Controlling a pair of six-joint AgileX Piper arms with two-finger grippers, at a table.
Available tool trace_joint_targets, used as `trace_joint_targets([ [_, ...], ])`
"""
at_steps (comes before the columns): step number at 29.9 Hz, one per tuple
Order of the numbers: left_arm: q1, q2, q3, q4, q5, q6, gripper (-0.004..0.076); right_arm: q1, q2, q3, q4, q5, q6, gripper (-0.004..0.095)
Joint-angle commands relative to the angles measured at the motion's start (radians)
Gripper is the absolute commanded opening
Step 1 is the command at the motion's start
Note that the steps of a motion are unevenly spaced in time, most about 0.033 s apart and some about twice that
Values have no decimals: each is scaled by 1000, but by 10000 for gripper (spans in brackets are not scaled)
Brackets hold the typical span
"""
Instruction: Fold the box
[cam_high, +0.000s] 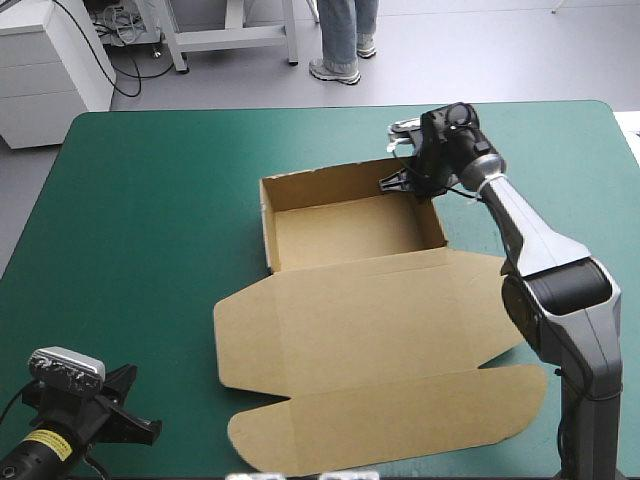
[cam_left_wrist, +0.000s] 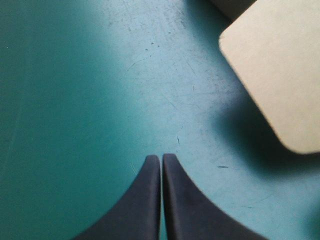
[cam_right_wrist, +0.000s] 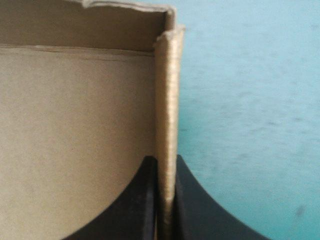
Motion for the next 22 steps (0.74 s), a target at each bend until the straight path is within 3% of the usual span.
trace_joint_targets([
  [1, -3, 11, -22, 1, -68, -6, -8, -138, -57, -23, -63, 18, -50, -18],
  [12, -3, 11, -5, 1, -108, -6, -8, -630, -57, -23, -63, 18, -95, -18],
  [16, -3, 11, -5, 1, -108, -6, -8, -765, -57, -23, -60, 16, -95, -18],
  [22, -3, 11, -5, 1, -108, -6, -8, -864, -57, -23, -56, 14, -102, -18],
])
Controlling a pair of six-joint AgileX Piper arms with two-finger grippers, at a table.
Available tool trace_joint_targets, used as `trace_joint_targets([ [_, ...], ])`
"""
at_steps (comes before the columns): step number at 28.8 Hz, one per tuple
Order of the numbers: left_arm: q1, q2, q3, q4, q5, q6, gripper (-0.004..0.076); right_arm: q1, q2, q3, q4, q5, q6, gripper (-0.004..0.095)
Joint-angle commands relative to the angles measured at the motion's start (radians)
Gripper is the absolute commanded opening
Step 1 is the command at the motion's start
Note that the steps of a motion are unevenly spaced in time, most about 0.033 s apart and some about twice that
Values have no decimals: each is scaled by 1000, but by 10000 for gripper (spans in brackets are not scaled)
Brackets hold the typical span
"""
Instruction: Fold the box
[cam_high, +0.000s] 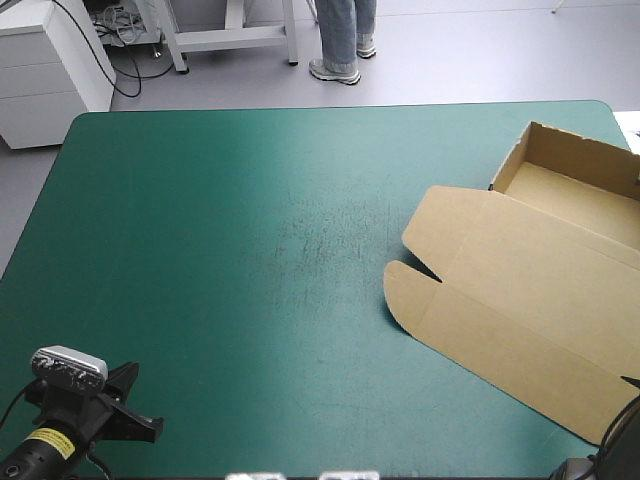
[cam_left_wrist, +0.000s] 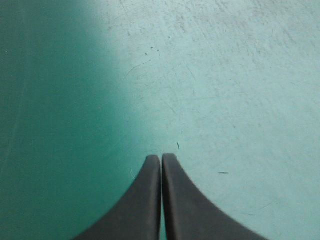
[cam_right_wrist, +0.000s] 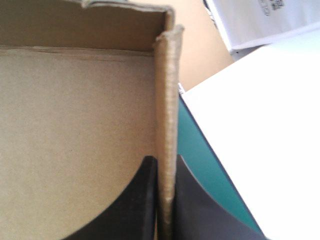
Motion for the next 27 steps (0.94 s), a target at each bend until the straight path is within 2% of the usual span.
trace_joint_targets([
  [1, -3, 11, -25, 1, -70, -6, -8, -32, -57, -23, -34, 5, -19, -18],
  [5, -3, 11, -25, 1, -70, -6, -8, -34, -57, -23, -45, 5, -19, 0],
  [7, -3, 11, -25, 1, -70, -6, -8, -34, -57, -23, -45, 8, -33, 69],
  [10, -3, 11, -25, 1, -70, -6, -8, -34, -57, -25, -47, 8, -72, 270],
  [12, -3, 11, -25, 1, -70, -6, -8, -34, -60, -26, -49, 8, -72, 448],
  [15, -3, 11, -25, 1, -70, -6, -8, -34, -68, -45, -49, 8, -50, 621],
  [20, -3, 11, -25, 1, -70, -6, -8, -34, -98, -92, -39, 8, -14, 650],
  [26, -3, 11, -25, 1, -70, -6, -8, -16, -217, -106, 81, 8, -9, 649],
  [27, -3, 11, -25, 1, -70, -6, -8, 9, -270, -106, 130, 8, -18, 649],
])
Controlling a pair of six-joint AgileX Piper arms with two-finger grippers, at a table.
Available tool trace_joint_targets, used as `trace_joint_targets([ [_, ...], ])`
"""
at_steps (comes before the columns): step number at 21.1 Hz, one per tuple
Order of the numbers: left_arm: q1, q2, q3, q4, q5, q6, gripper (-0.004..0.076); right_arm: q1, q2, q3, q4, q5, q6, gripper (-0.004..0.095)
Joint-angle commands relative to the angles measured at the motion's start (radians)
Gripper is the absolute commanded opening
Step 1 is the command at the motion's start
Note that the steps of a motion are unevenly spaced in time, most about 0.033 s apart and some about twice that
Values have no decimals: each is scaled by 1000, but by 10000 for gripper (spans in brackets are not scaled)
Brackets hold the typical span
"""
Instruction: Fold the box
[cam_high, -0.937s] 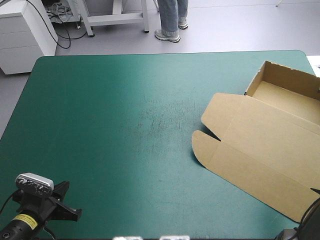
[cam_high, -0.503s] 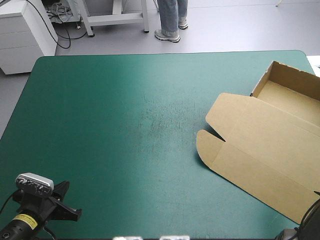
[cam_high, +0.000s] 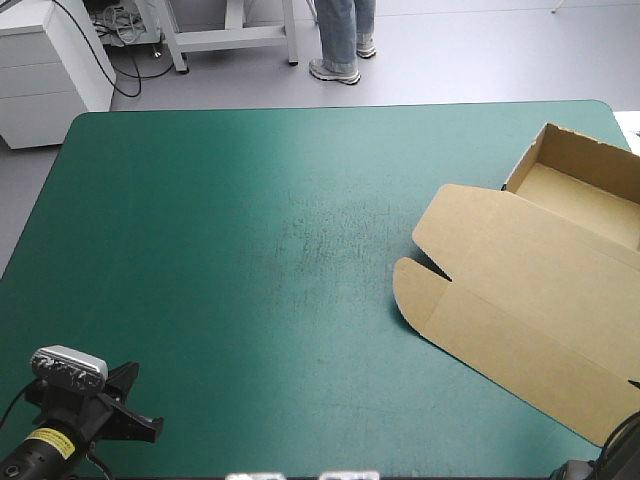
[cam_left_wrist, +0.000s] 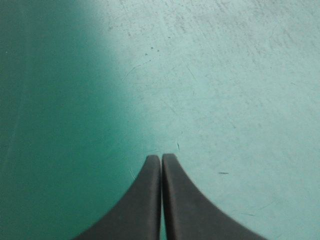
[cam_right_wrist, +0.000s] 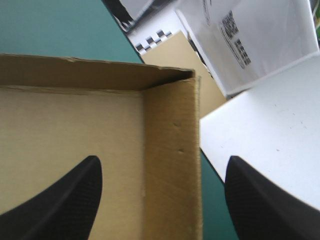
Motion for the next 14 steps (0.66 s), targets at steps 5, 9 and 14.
trace_joint_targets([
  [5, -3, 11, -25, 1, -70, -6, -8, 201, -323, -36, 107, 5, -57, 649],
  [9, -3, 11, -25, 1, -70, -6, -8, 441, -510, -4, 96, 5, -57, 476],
  [14, -3, 11, -25, 1, -70, -6, -8, 601, -714, 200, 43, 5, -57, 37],
])
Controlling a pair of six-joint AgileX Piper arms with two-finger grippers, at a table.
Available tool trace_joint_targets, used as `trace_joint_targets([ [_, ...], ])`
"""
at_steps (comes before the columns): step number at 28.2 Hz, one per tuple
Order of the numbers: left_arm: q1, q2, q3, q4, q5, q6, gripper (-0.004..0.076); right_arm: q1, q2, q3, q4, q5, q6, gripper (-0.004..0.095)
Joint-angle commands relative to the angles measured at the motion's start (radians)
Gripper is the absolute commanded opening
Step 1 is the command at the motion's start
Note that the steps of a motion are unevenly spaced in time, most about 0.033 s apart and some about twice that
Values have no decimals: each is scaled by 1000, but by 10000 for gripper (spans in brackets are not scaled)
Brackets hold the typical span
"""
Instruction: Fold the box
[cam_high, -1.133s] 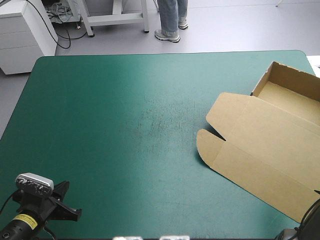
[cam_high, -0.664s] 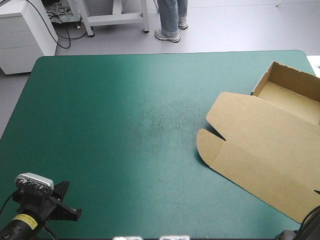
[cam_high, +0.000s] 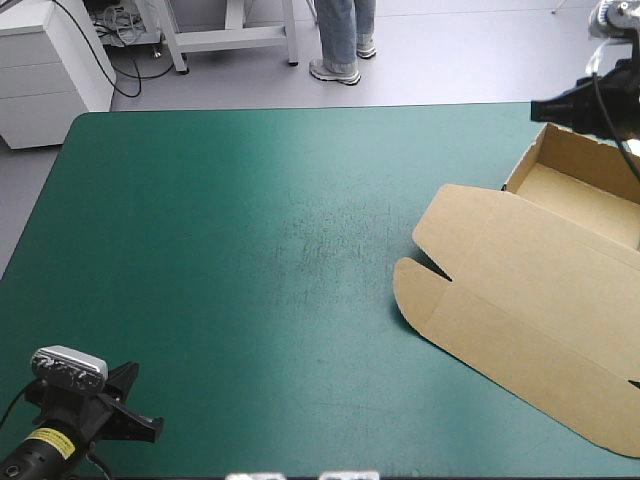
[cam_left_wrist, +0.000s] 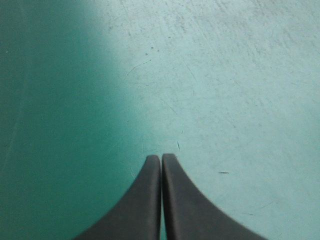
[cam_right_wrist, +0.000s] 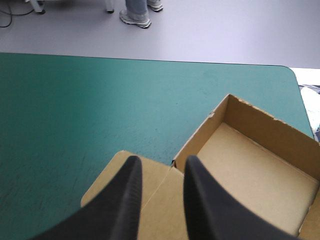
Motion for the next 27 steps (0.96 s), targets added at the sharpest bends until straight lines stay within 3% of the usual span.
trace_joint_targets([
  [1, -3, 11, -25, 1, -70, -6, -8, 60, -166, 141, -32, -1, -7, -14],
  [4, -3, 11, -25, 1, -70, -6, -8, 84, -387, 410, -32, -87, -46, -12],
  [18, -3, 11, -9, -3, -101, -6, -8, 84, -970, 1270, -20, -319, -88, -12],
  [27, -3, 11, -7, -6, -108, -6, -8, 84, -1200, 1501, 6, -434, -86, -12],
])
